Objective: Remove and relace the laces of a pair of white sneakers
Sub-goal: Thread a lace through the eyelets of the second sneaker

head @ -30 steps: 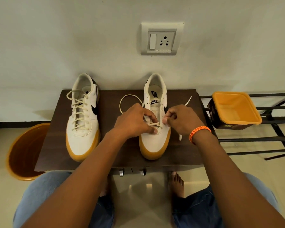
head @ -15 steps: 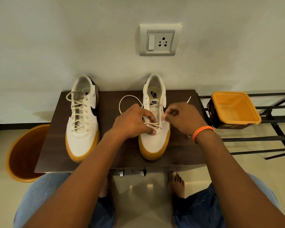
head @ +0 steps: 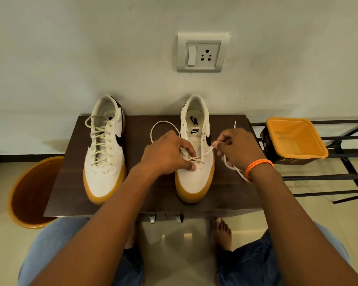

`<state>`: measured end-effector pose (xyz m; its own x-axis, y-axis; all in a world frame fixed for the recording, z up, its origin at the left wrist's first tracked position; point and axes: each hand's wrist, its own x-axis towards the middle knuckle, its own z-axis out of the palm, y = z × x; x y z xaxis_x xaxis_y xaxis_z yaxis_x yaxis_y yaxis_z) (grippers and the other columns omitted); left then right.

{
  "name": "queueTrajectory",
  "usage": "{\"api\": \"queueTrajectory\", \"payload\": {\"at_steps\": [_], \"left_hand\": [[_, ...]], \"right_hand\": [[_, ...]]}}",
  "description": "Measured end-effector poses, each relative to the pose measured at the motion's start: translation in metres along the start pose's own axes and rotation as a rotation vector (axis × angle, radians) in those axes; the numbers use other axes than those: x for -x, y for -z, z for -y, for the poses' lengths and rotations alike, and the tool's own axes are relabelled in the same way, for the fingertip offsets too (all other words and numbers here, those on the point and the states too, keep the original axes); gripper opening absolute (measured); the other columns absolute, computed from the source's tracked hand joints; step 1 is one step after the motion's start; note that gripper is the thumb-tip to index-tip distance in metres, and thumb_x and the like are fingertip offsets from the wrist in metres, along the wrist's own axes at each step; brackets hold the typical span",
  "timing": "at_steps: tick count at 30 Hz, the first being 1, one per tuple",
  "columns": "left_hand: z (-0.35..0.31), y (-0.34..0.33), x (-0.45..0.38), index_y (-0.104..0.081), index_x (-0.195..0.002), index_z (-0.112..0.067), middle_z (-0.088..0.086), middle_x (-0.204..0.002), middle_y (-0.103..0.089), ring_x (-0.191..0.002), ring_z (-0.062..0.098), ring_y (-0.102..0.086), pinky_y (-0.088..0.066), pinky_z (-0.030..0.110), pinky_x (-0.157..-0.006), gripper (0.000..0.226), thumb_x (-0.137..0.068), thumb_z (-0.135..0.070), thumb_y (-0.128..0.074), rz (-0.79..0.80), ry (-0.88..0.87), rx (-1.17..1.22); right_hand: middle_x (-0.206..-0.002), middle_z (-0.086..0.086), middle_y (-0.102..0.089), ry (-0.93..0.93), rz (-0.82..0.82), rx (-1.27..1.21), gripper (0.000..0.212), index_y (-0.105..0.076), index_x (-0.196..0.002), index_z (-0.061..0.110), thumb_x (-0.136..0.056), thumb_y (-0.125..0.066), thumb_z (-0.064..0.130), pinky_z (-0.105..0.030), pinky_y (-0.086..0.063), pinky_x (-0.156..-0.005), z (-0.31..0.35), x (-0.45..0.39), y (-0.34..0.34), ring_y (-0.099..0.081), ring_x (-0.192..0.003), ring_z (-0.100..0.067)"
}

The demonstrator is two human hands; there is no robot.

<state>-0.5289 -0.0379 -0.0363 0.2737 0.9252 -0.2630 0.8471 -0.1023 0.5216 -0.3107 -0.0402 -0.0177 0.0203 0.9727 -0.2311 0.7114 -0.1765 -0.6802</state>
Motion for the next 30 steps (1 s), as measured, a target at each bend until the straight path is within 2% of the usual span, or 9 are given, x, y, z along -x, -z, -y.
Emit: {"api": "queueTrajectory", "payload": {"at_steps": [3, 6, 9, 15, 17, 19, 22, 25, 30], "left_hand": [[-0.001, 0.0, 0.001, -0.072, -0.108, -0.047, -0.012, -0.11, -0.053, -0.096, 0.009, -0.058, -0.053, 0.034, -0.076, 0.036, -0.077, -0.051, -0.089, -0.093, -0.05, 0.034], [-0.012, 0.002, 0.004, -0.073, -0.106, -0.03, -0.009, -0.094, -0.073, -0.083, 0.009, -0.071, -0.063, 0.04, -0.08, 0.007, -0.1, -0.03, -0.068, -0.241, -0.109, 0.357], [-0.027, 0.004, 0.008, -0.071, -0.106, -0.016, 0.002, -0.085, -0.078, -0.072, 0.019, -0.077, -0.061, 0.03, -0.066, 0.025, -0.112, -0.016, -0.046, -0.134, -0.124, 0.619], [-0.004, 0.01, 0.001, -0.07, -0.101, -0.031, -0.015, -0.092, -0.07, -0.08, 0.004, -0.068, -0.062, 0.042, -0.082, 0.028, -0.109, -0.017, -0.047, -0.363, -0.048, 0.285], [0.006, 0.016, 0.001, -0.067, -0.103, -0.03, -0.013, -0.102, -0.068, -0.087, 0.007, -0.065, -0.059, 0.043, -0.083, 0.025, -0.108, -0.016, -0.048, -0.395, 0.006, 0.189], [0.012, 0.013, 0.001, -0.062, -0.112, -0.029, -0.005, -0.108, -0.068, -0.093, 0.015, -0.064, -0.058, 0.046, -0.086, 0.016, -0.109, -0.021, -0.048, -0.259, 0.073, 0.086], [0.013, 0.004, -0.001, -0.052, -0.114, -0.024, 0.002, -0.099, -0.069, -0.09, 0.024, -0.067, -0.057, 0.055, -0.089, 0.016, -0.11, -0.039, -0.045, 0.011, 0.133, 0.126], [0.012, 0.004, -0.003, -0.052, -0.103, -0.028, -0.002, -0.094, -0.071, -0.088, 0.021, -0.068, -0.058, 0.051, -0.087, 0.031, -0.103, -0.059, -0.052, 0.043, 0.156, 0.174], [0.005, 0.003, -0.003, -0.062, -0.103, -0.025, -0.004, -0.092, -0.072, -0.087, 0.016, -0.071, -0.061, 0.05, -0.088, 0.028, -0.087, -0.031, -0.085, -0.087, 0.18, 0.37]], "right_hand": [[-0.082, -0.014, -0.077, -0.051, 0.259, -0.306, 0.009, -0.068, -0.109, 0.015, -0.102, -0.064, 0.012, -0.03, -0.055, -0.049, 0.011, 0.01, 0.018, -0.071, -0.064, -0.028], [-0.096, -0.021, -0.077, -0.037, 0.415, -0.491, 0.021, -0.071, -0.115, 0.005, -0.107, -0.052, 0.007, -0.032, -0.061, -0.055, 0.015, 0.013, 0.03, -0.075, -0.076, -0.033], [-0.102, -0.02, -0.078, -0.004, 0.495, -0.536, 0.023, -0.071, -0.117, 0.0, -0.105, -0.052, 0.003, -0.032, -0.063, -0.059, 0.013, 0.013, 0.03, -0.078, -0.094, -0.033], [-0.087, -0.014, -0.078, -0.051, 0.143, -0.306, 0.03, -0.079, -0.093, 0.008, -0.102, -0.05, 0.004, -0.021, -0.049, -0.051, 0.005, 0.001, 0.022, -0.074, -0.075, -0.022], [-0.089, -0.007, -0.078, -0.034, -0.11, -0.063, 0.029, -0.079, -0.088, 0.015, -0.101, -0.054, 0.011, -0.021, -0.051, -0.063, -0.003, -0.005, 0.015, -0.071, -0.076, -0.016], [-0.097, 0.002, -0.074, 0.021, -0.243, 0.116, 0.025, -0.079, -0.094, 0.02, -0.1, -0.056, 0.014, -0.025, -0.049, -0.076, -0.006, -0.007, 0.009, -0.065, -0.083, -0.012], [-0.096, 0.006, -0.071, 0.075, -0.224, 0.022, 0.023, -0.078, -0.098, 0.022, -0.099, -0.058, 0.013, -0.017, -0.045, -0.07, 0.002, -0.006, 0.001, -0.061, -0.081, -0.003], [-0.089, 0.009, -0.071, 0.157, -0.236, -0.012, 0.022, -0.078, -0.09, 0.023, -0.095, -0.061, 0.01, -0.014, -0.044, -0.069, 0.012, -0.004, -0.01, -0.062, -0.078, 0.001], [-0.097, 0.01, -0.071, 0.308, -0.115, 0.018, 0.018, -0.076, -0.086, 0.025, -0.095, -0.064, 0.014, -0.023, -0.053, -0.081, 0.021, 0.002, -0.03, -0.065, -0.09, -0.006]]}}
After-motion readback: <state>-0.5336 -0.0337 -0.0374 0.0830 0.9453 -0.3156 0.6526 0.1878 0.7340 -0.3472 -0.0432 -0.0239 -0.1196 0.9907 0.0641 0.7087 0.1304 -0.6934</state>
